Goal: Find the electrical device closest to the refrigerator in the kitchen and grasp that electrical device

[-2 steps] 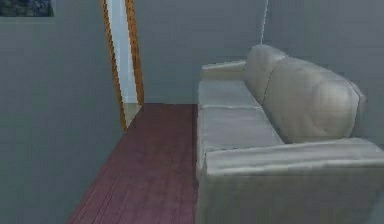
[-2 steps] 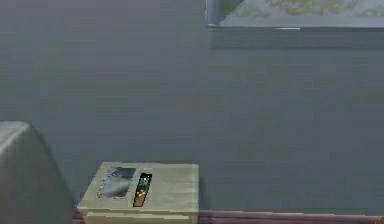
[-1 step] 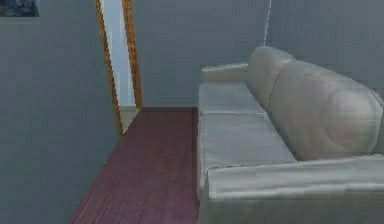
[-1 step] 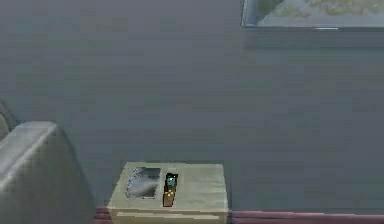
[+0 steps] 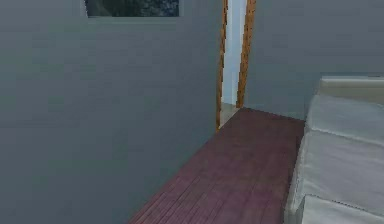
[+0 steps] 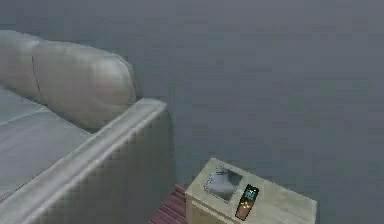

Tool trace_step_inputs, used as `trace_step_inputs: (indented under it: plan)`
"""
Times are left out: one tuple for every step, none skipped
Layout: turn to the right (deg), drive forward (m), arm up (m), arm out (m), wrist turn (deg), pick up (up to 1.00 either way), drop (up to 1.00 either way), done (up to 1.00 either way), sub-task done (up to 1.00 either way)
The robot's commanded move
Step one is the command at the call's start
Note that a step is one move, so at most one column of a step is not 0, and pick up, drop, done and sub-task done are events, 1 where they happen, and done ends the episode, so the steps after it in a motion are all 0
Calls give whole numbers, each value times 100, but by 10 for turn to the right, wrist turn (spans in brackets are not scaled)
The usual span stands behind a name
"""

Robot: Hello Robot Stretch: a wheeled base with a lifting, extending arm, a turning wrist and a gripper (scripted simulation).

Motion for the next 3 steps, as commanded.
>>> trace_step_inputs:
  plan:
    - [0, 70, 0, 0, 0, 0, 0, 0, 0]
    - [240, 0, 0, 0, 0, 0, 0, 0, 0]
    - [0, 100, 0, 0, 0, 0, 0, 0, 0]
